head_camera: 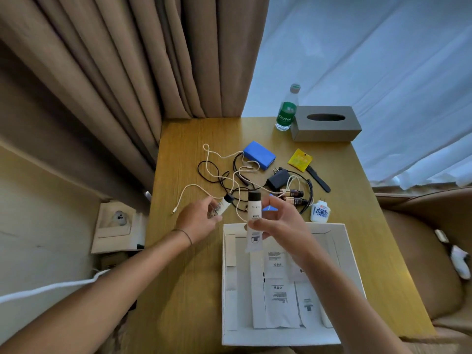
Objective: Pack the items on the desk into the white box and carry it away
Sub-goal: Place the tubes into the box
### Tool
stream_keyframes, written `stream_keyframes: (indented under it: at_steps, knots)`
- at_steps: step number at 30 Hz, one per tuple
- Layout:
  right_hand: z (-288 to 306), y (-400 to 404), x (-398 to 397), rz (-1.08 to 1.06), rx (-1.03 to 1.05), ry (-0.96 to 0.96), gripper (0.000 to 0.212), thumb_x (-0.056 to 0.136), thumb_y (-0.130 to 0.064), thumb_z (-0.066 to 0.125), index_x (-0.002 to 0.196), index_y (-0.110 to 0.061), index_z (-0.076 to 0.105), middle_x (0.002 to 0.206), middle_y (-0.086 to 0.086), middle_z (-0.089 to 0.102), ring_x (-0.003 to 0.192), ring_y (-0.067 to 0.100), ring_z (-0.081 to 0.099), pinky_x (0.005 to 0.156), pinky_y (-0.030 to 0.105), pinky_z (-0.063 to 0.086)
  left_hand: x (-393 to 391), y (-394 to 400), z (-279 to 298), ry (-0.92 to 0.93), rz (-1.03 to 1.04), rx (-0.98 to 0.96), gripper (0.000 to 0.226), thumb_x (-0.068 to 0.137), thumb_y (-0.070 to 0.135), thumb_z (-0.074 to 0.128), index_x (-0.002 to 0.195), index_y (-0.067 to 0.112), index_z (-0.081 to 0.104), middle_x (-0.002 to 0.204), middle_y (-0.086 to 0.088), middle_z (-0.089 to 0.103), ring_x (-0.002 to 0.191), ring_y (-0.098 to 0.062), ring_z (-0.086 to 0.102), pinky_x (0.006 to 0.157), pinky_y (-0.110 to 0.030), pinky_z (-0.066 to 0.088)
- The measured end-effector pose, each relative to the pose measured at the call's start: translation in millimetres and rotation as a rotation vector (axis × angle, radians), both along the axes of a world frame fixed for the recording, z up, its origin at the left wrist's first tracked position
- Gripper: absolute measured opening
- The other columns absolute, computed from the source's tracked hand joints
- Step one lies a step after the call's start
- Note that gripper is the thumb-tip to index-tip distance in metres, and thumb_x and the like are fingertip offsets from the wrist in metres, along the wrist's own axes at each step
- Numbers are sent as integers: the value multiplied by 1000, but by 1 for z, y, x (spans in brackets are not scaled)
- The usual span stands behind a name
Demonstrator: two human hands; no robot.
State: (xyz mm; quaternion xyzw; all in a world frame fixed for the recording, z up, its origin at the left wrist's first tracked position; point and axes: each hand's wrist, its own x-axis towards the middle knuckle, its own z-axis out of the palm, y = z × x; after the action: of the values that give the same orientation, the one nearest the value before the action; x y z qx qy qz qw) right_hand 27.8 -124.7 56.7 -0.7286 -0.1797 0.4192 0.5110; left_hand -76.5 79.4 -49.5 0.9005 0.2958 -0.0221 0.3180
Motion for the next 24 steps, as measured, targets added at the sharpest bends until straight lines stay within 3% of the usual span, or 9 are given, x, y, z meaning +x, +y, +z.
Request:
stream_keyframes:
  at_steps: [4, 8, 13, 16, 20, 24]
  knots:
    - [-11, -20, -14, 14, 3, 33, 35, 79, -12, 82, 103, -20, 57, 97, 8, 78, 86, 26, 76, 73, 41, 62, -22, -17, 23, -175, 185, -191, 20, 89, 29, 71, 106, 30, 62, 93, 17, 66, 84, 0, 63, 67, -18, 52]
    - [-26, -37, -29, 91, -50, 103, 53, 80, -7, 81, 119, -32, 54, 96, 6, 79, 85, 24, 76, 71, 34, 61, -40, -37, 50, -340, 319, -329, 22, 89, 26, 71, 109, 30, 62, 95, 18, 68, 88, 4, 64, 73, -15, 51]
    - [-51, -49, -48, 172, -177, 102, 27, 90, -17, 74, 113, -25, 62, 87, 5, 78, 70, 14, 71, 70, 32, 60, -58, -55, 80, -492, 511, -661, 22, 92, 21, 69, 114, 21, 65, 103, -1, 74, 95, -14, 71, 76, -28, 60]
    - [-69, -50, -59, 212, -269, 15, 22, 91, -23, 73, 111, -25, 63, 87, 1, 76, 69, 9, 72, 69, 25, 61, -69, -64, 93, -560, 577, -837, 16, 95, 15, 65, 109, 23, 65, 100, -4, 78, 93, -15, 72, 77, -32, 61]
    - [-90, -48, -71, 326, -376, -108, 24, 89, -26, 74, 111, -21, 66, 91, -2, 72, 78, 10, 72, 67, 22, 58, -83, -73, 103, -572, 588, -875, 15, 97, 16, 62, 111, 22, 65, 99, -4, 78, 93, -17, 72, 81, -37, 58]
    - [-105, -47, -74, 435, -418, -224, 13, 82, -28, 73, 94, -25, 68, 83, -1, 70, 77, 16, 69, 72, 33, 62, -95, -81, 104, -561, 586, -855, 18, 97, 18, 62, 113, 25, 64, 98, 0, 78, 92, -11, 73, 78, -32, 60]
